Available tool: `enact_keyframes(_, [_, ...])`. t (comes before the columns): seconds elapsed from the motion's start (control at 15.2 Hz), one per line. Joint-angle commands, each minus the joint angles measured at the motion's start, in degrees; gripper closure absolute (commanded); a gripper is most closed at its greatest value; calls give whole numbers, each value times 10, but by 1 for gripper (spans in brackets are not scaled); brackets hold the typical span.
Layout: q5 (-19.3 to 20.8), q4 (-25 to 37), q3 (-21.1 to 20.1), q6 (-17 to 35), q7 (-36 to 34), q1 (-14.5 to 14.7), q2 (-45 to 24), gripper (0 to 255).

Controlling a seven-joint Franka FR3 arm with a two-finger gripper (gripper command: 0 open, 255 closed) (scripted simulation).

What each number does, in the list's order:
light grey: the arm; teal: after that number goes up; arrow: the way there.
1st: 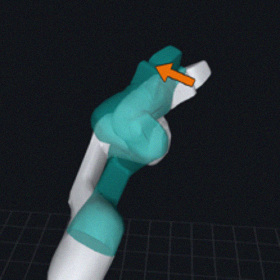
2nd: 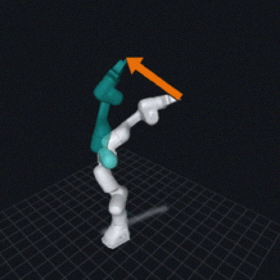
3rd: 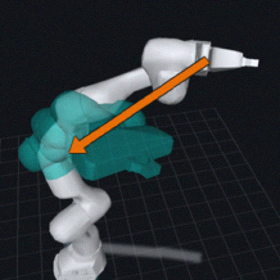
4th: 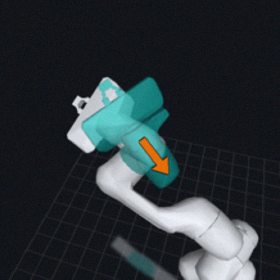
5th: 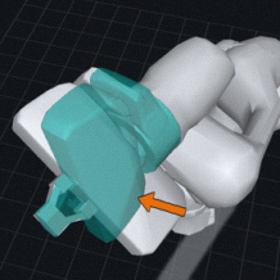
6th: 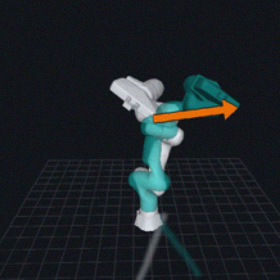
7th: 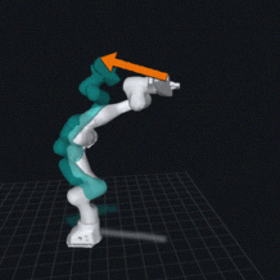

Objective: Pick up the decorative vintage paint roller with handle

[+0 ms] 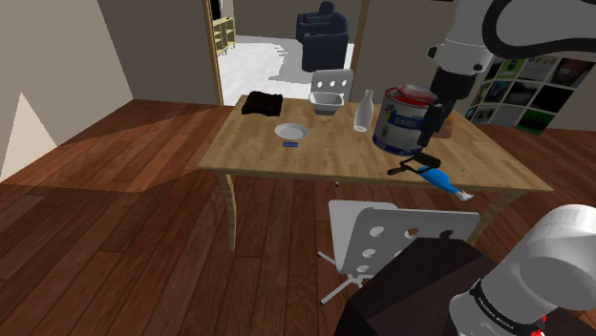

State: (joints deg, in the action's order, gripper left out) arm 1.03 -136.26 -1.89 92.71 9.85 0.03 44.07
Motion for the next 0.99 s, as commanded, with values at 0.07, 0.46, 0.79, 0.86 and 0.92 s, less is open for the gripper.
enact_keyframes(0.07, [6, -3, 6, 13, 3, -5, -13, 0])
enact_keyframes(0.46, [37, -8, 43, 87, 22, -36, -100, 0])
enact_keyframes(0.79, [59, 5, 73, 145, 36, -59, -184, 0])
enact_keyframes(0.86, [62, 9, 79, 156, 38, -64, -202, 0])
enact_keyframes(0.92, [65, 14, 85, 166, 41, -68, -220, 0])
